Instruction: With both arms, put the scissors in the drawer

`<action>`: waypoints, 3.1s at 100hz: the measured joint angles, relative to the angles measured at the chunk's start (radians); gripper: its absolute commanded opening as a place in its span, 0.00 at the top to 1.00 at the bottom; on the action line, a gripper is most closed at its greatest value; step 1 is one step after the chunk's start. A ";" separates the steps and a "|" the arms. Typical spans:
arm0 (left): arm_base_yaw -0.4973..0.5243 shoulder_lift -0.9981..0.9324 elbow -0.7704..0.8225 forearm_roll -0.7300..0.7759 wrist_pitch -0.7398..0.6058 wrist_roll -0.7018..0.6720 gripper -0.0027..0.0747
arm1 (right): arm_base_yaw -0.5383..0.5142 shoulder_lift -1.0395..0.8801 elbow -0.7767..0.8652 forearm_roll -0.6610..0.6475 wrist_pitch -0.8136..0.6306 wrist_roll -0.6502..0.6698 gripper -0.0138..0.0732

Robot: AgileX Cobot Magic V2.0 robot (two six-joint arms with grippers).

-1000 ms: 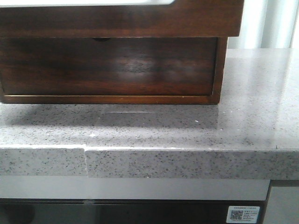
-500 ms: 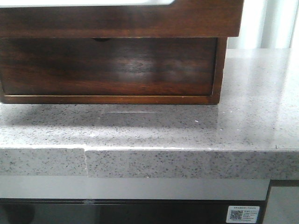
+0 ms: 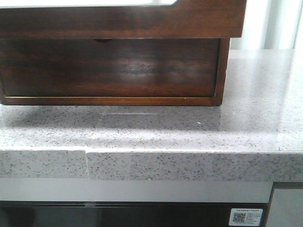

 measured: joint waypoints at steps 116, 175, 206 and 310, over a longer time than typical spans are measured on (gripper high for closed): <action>0.027 -0.013 0.112 0.200 -0.150 0.001 0.99 | -0.171 -0.485 0.385 -0.038 -0.020 0.053 0.88; 0.371 -0.117 0.464 0.689 -0.241 -0.597 0.99 | -0.171 -0.487 0.385 -0.038 -0.020 0.053 0.88; 0.371 -0.210 0.464 0.637 -0.055 -0.610 0.99 | -0.171 -0.487 0.385 -0.039 -0.020 0.055 0.88; 0.371 -0.210 0.464 0.630 -0.053 -0.610 0.99 | -0.468 -0.523 0.685 -0.082 -0.195 0.139 0.88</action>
